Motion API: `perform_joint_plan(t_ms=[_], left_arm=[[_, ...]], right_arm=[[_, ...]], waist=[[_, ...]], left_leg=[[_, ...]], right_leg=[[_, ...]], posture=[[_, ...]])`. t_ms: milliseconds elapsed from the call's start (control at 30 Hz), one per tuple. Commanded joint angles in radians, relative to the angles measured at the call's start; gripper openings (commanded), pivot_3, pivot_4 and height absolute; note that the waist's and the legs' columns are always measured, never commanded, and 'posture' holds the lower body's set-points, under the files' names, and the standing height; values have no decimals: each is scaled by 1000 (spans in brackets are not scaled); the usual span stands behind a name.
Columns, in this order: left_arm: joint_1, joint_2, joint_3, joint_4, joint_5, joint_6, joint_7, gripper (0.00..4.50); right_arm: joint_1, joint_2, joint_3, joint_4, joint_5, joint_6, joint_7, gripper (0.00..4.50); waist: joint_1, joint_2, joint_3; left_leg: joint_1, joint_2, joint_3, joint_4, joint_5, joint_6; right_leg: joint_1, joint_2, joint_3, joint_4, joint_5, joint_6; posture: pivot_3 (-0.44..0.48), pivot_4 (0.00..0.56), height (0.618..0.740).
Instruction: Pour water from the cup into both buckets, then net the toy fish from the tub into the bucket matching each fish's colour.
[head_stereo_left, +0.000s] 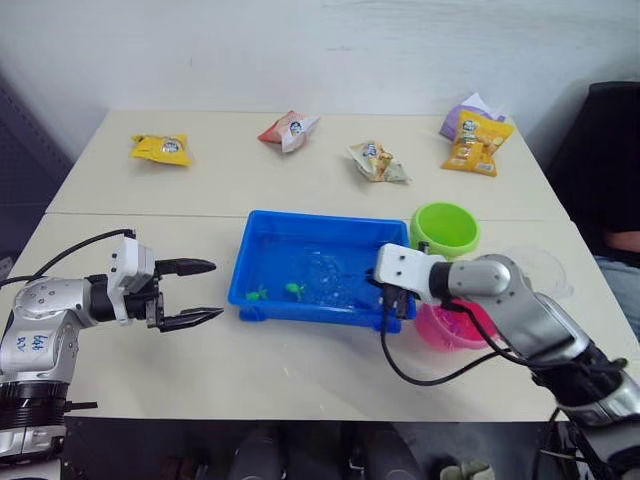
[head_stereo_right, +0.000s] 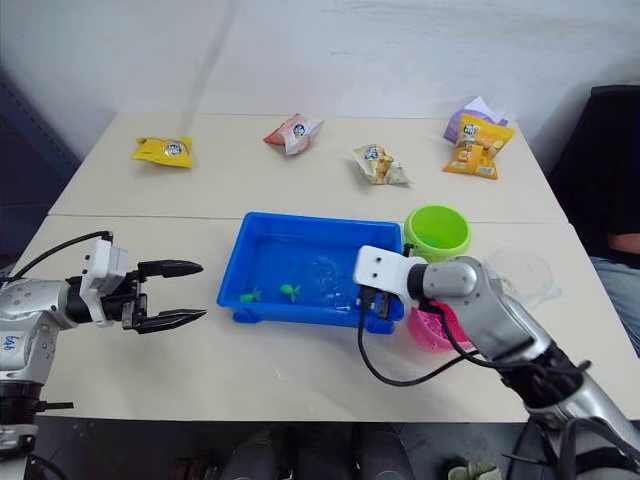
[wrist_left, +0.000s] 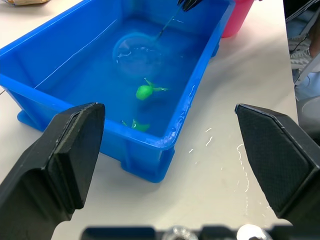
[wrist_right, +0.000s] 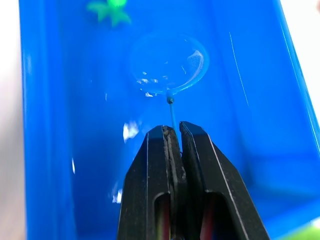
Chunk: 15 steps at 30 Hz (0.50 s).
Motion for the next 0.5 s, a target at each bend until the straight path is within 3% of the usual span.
perform_joint_plan(t_ms=[33, 300, 500], left_arm=[[7, 13, 20, -38, -9, 0, 16, 4478], [-4, -4, -8, -50, -5, 3, 35, 4478], [-50, -25, -29, -53, -19, 11, 35, 4478]], right_arm=[[-11, 69, -28, 8, 53, 37, 18, 0], [3, 122, -178, -47, 216, 211, 27, 0], [91, 35, -344, -154, 321, 280, 50, 0]], waist=[[0, 0, 0], [2, 0, 0], [4, 0, 0]], left_leg=[[0, 0, 0, 0, 0, 0], [0, 0, 0, 0, 0, 0], [-1, 0, -1, 0, -2, 3]], right_leg=[[0, 0, 0, 0, 0, 0], [0, -1, 0, 0, 0, 0], [0, -1, -1, -1, 0, 0]], posture=[[0, 150, 740], [0, 150, 740], [0, 150, 740]])
